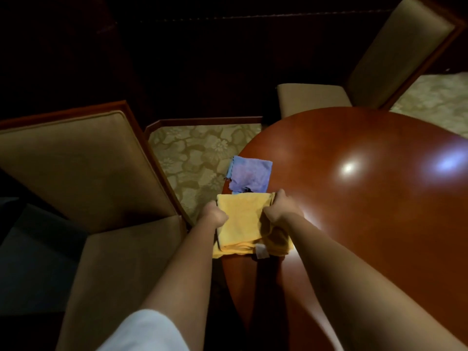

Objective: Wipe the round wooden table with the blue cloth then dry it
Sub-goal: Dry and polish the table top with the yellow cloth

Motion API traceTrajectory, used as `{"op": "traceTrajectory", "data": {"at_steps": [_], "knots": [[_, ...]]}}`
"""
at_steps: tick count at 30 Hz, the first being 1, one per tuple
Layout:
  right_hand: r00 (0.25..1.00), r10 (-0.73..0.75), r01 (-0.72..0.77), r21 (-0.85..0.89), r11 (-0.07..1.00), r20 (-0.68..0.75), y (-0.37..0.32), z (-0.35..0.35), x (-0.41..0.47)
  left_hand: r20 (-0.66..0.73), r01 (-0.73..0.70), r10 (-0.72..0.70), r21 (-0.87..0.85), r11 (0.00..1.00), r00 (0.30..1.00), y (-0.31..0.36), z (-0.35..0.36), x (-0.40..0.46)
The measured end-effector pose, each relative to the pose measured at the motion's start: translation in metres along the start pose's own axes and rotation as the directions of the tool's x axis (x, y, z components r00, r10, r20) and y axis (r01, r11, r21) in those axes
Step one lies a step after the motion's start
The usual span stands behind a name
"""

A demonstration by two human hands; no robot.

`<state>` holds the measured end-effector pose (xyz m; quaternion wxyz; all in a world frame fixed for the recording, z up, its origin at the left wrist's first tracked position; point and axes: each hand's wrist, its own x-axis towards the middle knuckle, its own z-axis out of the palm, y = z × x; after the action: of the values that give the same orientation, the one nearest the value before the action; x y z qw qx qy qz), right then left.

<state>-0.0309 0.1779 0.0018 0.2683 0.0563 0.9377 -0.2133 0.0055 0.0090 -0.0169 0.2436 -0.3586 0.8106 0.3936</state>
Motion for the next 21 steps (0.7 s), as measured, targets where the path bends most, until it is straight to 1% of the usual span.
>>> {"op": "traceTrajectory", "data": {"at_steps": [1, 2, 3, 4, 5, 6, 7, 8, 9, 10, 13, 16, 21], "knots": [[0.998, -0.021, 0.018, -0.039, 0.999, -0.067, -0.001, 0.000, -0.002, 0.032, 0.013, -0.012, -0.008, 1.000, 0.999, 0.002, -0.003, 0.003], [0.985, -0.058, 0.038, -0.122, 0.992, -0.162, -0.002, 0.000, -0.005, 0.043, 0.017, -0.017, 0.002, 1.000, 0.999, 0.005, -0.006, 0.003], [0.961, -0.128, 0.070, -0.231, 0.970, -0.246, -0.003, 0.002, -0.006, 0.012, 0.003, -0.003, 0.035, 0.999, 1.000, 0.009, -0.009, 0.003], [0.927, -0.222, 0.123, -0.314, 0.942, -0.301, -0.005, 0.004, -0.006, -0.059, -0.038, 0.043, 0.094, 0.995, 0.997, 0.012, -0.010, 0.002], [0.906, -0.296, 0.185, -0.345, 0.920, -0.303, -0.005, 0.008, -0.004, -0.143, -0.109, 0.135, 0.175, 0.978, 0.980, 0.014, -0.009, 0.000], [0.899, -0.342, 0.241, -0.341, 0.909, -0.275, -0.004, 0.013, -0.001, -0.203, -0.199, 0.255, 0.260, 0.945, 0.945, 0.013, -0.006, -0.004], [0.906, -0.360, 0.281, -0.317, 0.906, -0.225, -0.003, 0.018, 0.002, -0.232, -0.288, 0.372, 0.328, 0.900, 0.899, 0.009, -0.001, -0.007], [0.911, -0.370, 0.302, -0.314, 0.900, -0.185, 0.001, 0.023, 0.005, -0.238, -0.352, 0.457, 0.377, 0.857, 0.857, 0.003, 0.006, -0.009], [0.912, -0.378, 0.313, -0.322, 0.893, -0.162, 0.006, 0.028, 0.006, -0.233, -0.381, 0.502, 0.416, 0.826, 0.833, -0.004, 0.013, -0.008], [0.912, -0.382, 0.319, -0.329, 0.889, -0.149, 0.011, 0.033, 0.006, -0.223, -0.387, 0.518, 0.444, 0.808, 0.826, -0.011, 0.019, -0.007], [0.922, -0.367, 0.322, -0.280, 0.904, -0.123, 0.020, 0.044, 0.003, -0.163, -0.360, 0.507, 0.525, 0.771, 0.847, -0.023, 0.034, -0.001], [0.938, -0.333, 0.285, -0.323, 0.902, -0.101, 0.021, 0.049, 0.004, -0.140, -0.325, 0.498, 0.603, 0.729, 0.856, -0.024, 0.040, 0.002], [0.943, -0.321, 0.270, -0.357, 0.894, -0.089, 0.020, 0.054, 0.012, -0.083, -0.319, 0.470, 0.631, 0.707, 0.879, -0.022, 0.038, 0.011]]}}
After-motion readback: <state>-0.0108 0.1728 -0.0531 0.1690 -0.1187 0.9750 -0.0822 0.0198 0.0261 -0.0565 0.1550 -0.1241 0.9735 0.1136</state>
